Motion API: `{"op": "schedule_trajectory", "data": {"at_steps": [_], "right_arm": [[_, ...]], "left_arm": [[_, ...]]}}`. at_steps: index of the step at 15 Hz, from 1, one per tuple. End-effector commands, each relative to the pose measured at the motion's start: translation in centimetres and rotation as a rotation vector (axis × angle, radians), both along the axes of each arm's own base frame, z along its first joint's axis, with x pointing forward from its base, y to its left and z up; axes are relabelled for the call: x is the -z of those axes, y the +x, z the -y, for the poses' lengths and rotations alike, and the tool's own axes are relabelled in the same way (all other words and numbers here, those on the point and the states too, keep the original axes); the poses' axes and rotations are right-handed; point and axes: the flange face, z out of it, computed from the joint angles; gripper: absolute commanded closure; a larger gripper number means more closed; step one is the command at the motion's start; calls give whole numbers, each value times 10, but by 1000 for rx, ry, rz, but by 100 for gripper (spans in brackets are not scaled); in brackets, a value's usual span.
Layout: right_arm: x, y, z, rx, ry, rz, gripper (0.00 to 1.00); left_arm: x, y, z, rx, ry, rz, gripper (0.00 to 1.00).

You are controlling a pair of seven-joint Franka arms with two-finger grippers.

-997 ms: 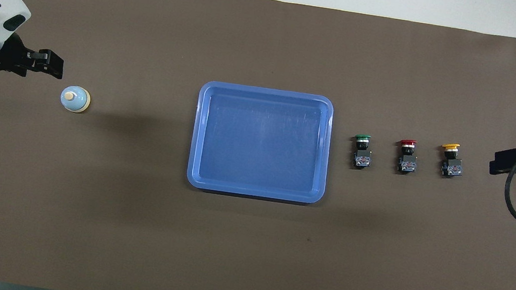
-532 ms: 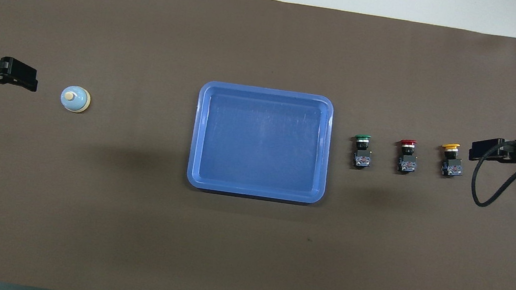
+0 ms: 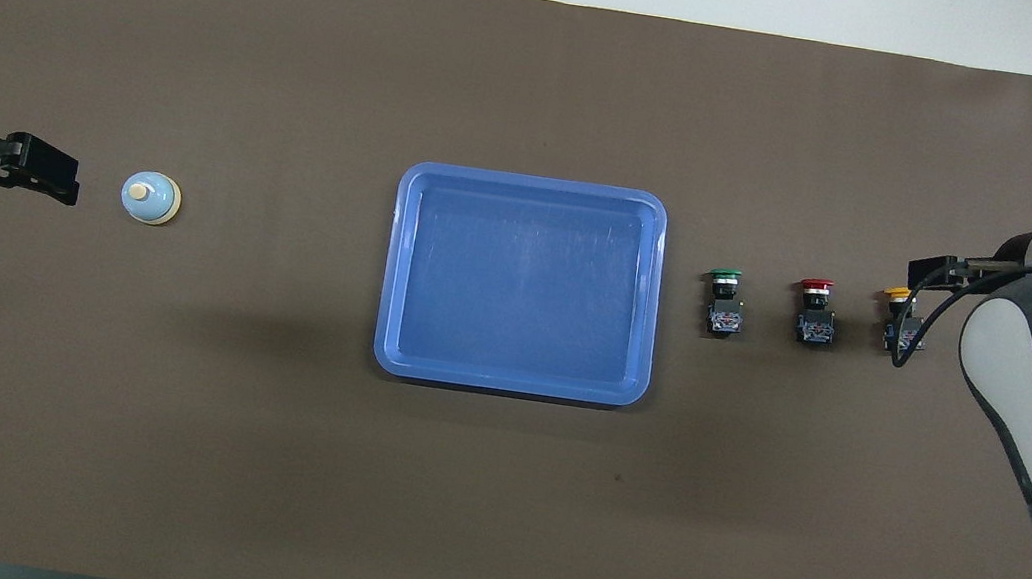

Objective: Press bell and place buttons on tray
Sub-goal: 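Grasp the yellow-capped button with the right gripper while the left gripper withdraws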

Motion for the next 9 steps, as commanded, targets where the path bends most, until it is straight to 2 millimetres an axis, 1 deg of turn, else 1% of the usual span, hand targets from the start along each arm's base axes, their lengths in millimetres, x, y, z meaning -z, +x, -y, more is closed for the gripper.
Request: {"op": "schedule_trajectory", "data": {"at_steps": [1,3,4,5,6,7,8,9], "right_arm": [[19,-16,-1,-35,4,4,0],[34,-22,-1,-93,7,-31,0],[45,-27,-3,-108,26,-53,0],[51,-27,1,-116,47,-59,0],[61,-25,7,-143,64,-70,0],[67,-26,16,-131,86,-72,0],[75,-25,16,-130,92,-83,0],[77,-24,16,-128,90,-77,0]], "left_arm": [[-5,0,-2,0,-14,-3,0],[-4,-1,-3,0,-14,-6,0],[-4,0,-4,-3,-14,-5,0],[-4,0,-6,-6,-14,-5,0],[-4,0,-7,-8,-14,-5,0],[-4,0,-8,-9,-14,-5,0],[-4,0,-8,-9,-14,-5,0],[-4,0,-8,-9,-14,-5,0]]}}
